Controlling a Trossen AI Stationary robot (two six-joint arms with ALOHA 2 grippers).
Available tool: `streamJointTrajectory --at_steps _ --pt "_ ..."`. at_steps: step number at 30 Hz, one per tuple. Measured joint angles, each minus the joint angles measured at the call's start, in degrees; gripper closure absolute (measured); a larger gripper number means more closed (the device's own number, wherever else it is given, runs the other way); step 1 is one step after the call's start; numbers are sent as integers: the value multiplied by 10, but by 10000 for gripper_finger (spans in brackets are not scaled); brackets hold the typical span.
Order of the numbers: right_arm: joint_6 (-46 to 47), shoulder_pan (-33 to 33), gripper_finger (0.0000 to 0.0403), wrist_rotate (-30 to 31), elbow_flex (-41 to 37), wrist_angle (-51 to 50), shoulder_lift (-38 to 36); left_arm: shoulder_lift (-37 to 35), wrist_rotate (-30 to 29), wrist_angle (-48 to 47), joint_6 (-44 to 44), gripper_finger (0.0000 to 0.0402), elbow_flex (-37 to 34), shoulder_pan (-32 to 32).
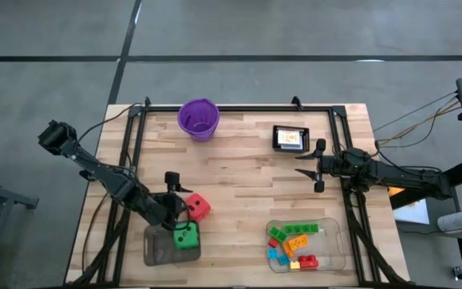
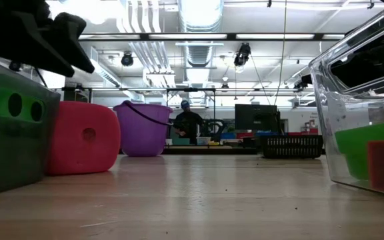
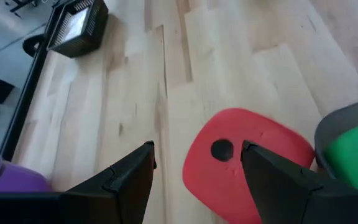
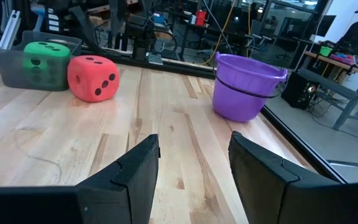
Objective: Pick & Place Toys
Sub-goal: Put the red dice into the black bin
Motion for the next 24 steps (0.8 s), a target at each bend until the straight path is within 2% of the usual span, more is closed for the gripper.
streamJointTrajectory --at_steps 12,24 --pt "2 0 212 0 0 0 0 0 0 -36 -20 150 9 0" --pt "2 0 212 0 0 0 0 0 9 -40 -16 11 9 4"
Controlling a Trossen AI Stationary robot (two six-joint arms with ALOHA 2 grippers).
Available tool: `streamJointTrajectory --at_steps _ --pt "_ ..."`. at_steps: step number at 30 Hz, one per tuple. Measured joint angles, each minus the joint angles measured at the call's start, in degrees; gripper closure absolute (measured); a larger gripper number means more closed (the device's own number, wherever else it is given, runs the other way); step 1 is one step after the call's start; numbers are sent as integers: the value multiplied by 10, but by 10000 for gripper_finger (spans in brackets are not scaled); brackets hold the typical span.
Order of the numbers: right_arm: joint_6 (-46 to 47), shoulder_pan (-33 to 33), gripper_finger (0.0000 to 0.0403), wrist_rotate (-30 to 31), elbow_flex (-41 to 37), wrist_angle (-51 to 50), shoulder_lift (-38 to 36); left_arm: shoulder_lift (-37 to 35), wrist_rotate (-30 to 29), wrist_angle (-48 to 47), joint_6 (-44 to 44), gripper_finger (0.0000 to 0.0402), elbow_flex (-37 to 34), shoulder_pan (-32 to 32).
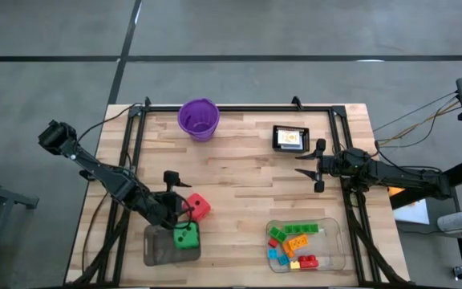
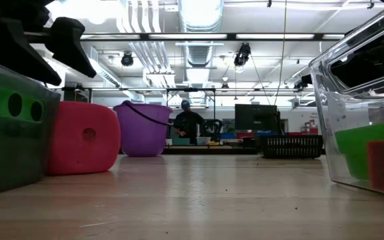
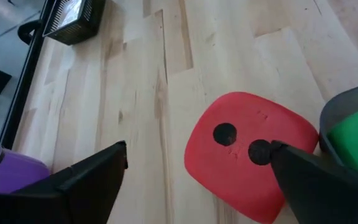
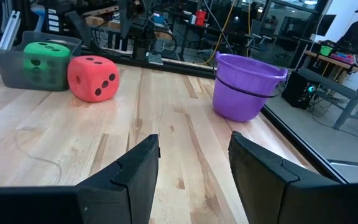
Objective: Pick & Place Toys
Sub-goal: Put the red dice into the black bin
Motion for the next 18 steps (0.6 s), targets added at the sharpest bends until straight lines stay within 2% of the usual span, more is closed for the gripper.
streamJointTrajectory --at_steps 11,18 --pt "2 0 212 0 0 0 0 0 8 -39 7 2 -1 9" --pt "2 0 212 0 0 0 0 15 41 -38 2 2 -2 17"
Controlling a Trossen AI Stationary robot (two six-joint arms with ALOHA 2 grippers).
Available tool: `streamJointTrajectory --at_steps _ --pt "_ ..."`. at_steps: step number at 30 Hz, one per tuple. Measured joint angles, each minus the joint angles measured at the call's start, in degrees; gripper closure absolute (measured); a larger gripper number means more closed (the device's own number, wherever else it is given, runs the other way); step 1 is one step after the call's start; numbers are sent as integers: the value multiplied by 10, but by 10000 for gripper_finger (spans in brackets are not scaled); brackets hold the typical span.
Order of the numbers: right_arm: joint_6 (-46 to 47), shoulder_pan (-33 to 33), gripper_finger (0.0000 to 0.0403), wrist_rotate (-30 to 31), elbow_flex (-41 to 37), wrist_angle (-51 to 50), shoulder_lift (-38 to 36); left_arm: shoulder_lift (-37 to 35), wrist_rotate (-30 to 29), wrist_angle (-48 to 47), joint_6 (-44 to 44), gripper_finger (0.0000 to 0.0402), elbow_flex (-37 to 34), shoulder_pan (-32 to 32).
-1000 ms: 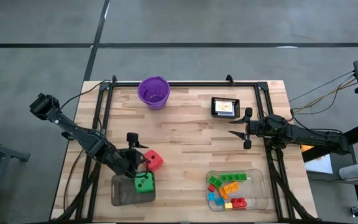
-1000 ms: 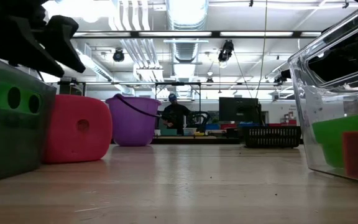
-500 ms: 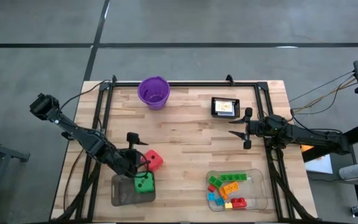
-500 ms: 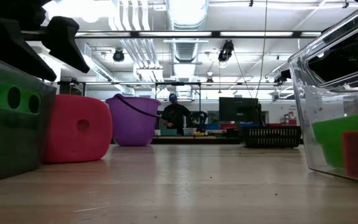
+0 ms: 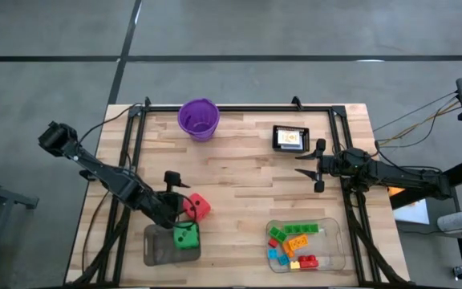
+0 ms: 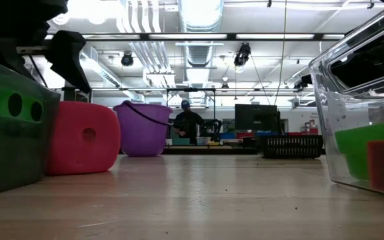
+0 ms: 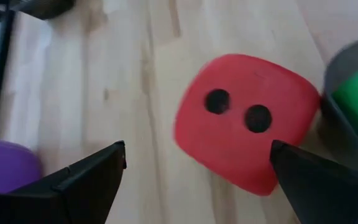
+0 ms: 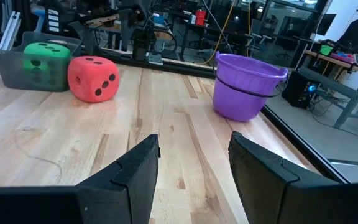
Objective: Pick & Place Toys
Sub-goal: Put the red dice into the black bin
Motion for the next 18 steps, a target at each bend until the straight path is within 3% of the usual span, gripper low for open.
streamJointTrajectory --at_steps 18 --pt "0 0 212 0 0 0 0 21 4 -12 2 2 12 22"
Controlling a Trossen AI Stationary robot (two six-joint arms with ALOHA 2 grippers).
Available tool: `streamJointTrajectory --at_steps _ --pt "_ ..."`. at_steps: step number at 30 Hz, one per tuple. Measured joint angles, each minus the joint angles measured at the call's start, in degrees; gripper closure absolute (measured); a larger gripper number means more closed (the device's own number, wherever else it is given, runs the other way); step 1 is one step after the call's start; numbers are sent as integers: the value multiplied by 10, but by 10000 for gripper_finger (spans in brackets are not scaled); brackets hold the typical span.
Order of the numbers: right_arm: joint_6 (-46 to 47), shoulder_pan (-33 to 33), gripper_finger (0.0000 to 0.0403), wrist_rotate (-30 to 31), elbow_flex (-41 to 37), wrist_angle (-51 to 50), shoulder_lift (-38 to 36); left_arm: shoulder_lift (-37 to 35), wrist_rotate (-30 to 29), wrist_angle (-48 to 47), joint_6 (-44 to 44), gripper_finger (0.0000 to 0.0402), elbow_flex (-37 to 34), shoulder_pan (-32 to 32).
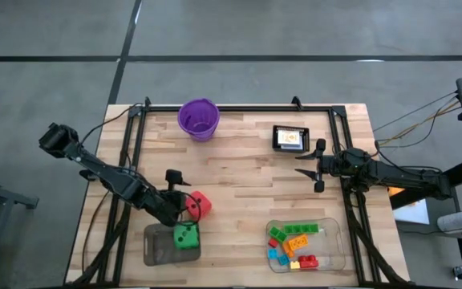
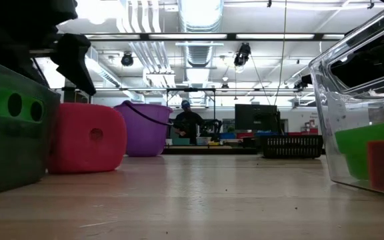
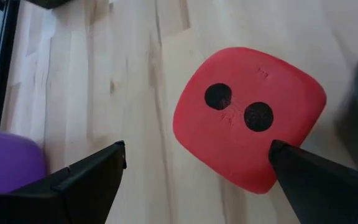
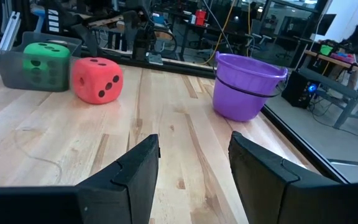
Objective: Pick & Place Toys
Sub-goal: Put the red dice into the black bin
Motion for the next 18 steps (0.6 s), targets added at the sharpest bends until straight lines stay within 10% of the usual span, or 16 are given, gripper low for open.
streamJointTrajectory --at_steps 18 --pt "0 0 212 0 0 0 7 6 -52 -35 50 2 12 63"
